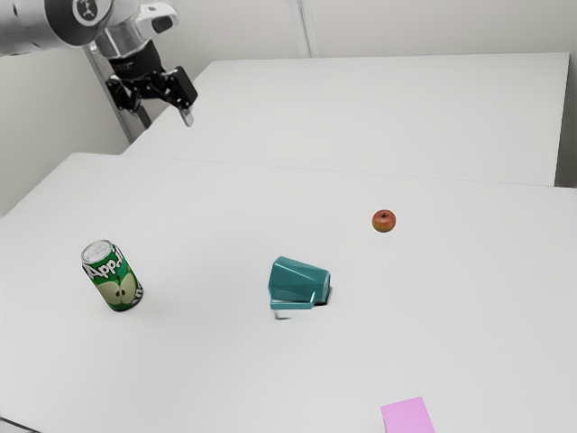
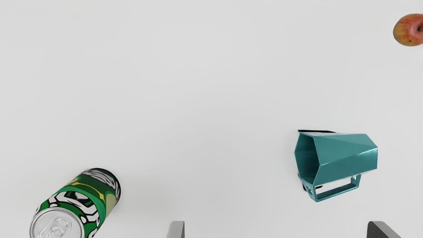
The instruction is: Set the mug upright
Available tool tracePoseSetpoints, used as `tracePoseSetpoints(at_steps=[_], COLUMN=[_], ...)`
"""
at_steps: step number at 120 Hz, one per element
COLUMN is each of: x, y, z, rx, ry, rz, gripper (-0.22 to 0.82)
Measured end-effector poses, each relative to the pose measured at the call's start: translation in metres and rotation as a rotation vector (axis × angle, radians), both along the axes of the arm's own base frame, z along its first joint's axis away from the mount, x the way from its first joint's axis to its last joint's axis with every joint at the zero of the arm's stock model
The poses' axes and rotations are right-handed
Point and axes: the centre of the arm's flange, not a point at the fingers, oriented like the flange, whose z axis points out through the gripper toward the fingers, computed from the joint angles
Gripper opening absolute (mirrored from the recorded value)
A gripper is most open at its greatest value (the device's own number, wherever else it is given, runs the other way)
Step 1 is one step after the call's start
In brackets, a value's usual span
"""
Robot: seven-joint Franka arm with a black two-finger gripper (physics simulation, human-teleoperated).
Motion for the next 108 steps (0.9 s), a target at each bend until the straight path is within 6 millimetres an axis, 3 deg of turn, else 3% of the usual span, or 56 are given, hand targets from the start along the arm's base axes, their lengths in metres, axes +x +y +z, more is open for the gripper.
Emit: tracePoseSetpoints(at_steps=[21,29,43,51,72,93,98,108], x=[0.006,0.003,-0.009,-0.021,-0.053,-0.06,-0.057,-0.051], y=[0.002,0.001,0.004,0.009,0.033,0.06,0.054,0.021], z=[-0.017,-0.057,-0.145,-0.183,-0.251,-0.291,-0.306,-0.321], rx=[-0.061,-0.138,-0.339,-0.469,-0.739,-0.86,-0.885,-0.918], ry=[0.008,0.054,0.11,0.111,0.049,-0.062,-0.071,-0.082], rz=[-0.003,0.007,0.055,0.098,0.2,0.241,0.235,0.166], gripper=[0.6,0.6,0.6,0.6,0.6,0.6,0.61,0.6])
